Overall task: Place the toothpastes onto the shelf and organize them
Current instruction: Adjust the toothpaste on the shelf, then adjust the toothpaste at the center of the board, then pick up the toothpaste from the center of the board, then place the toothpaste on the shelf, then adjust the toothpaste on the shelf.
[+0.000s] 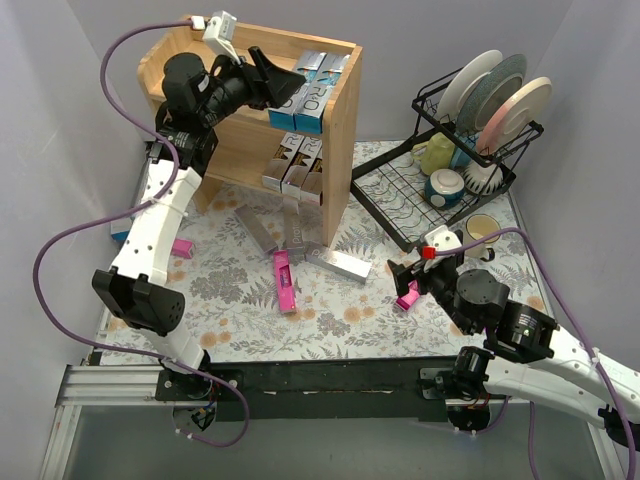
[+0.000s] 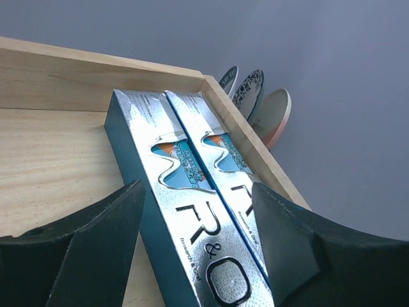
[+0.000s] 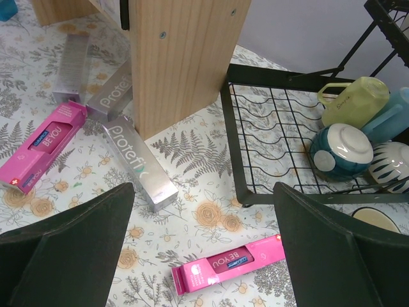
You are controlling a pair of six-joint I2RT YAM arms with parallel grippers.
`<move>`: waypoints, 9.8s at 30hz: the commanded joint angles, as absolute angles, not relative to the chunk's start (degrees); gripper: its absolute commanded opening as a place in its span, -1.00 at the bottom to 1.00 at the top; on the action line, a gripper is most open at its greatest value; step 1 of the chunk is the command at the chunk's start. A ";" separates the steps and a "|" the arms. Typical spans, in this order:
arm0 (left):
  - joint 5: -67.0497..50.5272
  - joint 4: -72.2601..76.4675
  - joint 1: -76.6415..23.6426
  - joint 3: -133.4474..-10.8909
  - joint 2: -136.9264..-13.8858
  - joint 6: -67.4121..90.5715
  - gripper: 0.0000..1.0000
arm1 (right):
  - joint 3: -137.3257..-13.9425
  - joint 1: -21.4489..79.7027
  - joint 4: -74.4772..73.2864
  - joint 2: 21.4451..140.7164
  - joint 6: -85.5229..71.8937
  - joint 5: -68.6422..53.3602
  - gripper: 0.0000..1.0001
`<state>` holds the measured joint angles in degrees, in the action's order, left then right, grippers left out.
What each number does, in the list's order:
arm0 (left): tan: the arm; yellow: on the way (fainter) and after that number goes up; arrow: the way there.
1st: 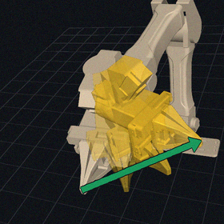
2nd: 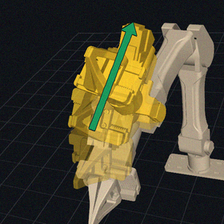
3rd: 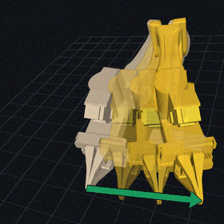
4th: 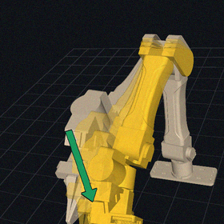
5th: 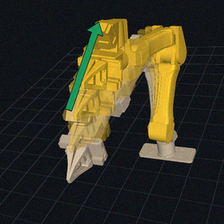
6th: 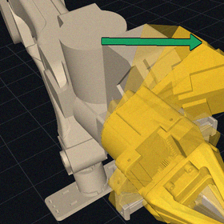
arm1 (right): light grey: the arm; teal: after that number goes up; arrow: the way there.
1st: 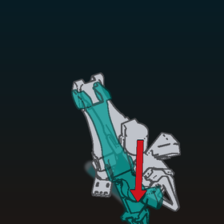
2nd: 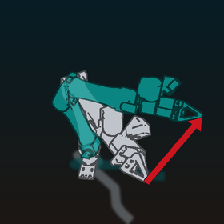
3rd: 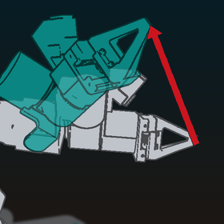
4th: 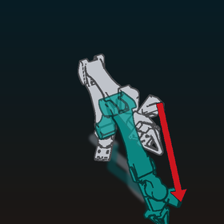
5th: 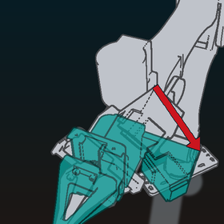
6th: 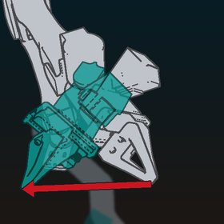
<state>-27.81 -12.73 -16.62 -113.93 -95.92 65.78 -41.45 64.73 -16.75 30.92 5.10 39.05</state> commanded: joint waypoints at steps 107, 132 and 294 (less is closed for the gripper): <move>9.31 -29.26 -4.92 -40.08 -77.54 84.36 0.25 | -33.75 63.72 -14.59 29.97 8.96 40.25 0.95; 27.52 -41.94 -11.60 -41.93 -76.37 109.17 0.58 | -33.57 63.81 -14.50 31.99 9.23 40.34 0.95; -31.99 -22.06 -12.22 -123.49 -102.13 71.89 0.10 | -31.38 63.72 -13.62 32.52 8.79 39.29 0.91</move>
<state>-26.65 -18.33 -11.42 -121.97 -102.61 73.78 -31.94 63.81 -16.12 32.73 9.19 38.85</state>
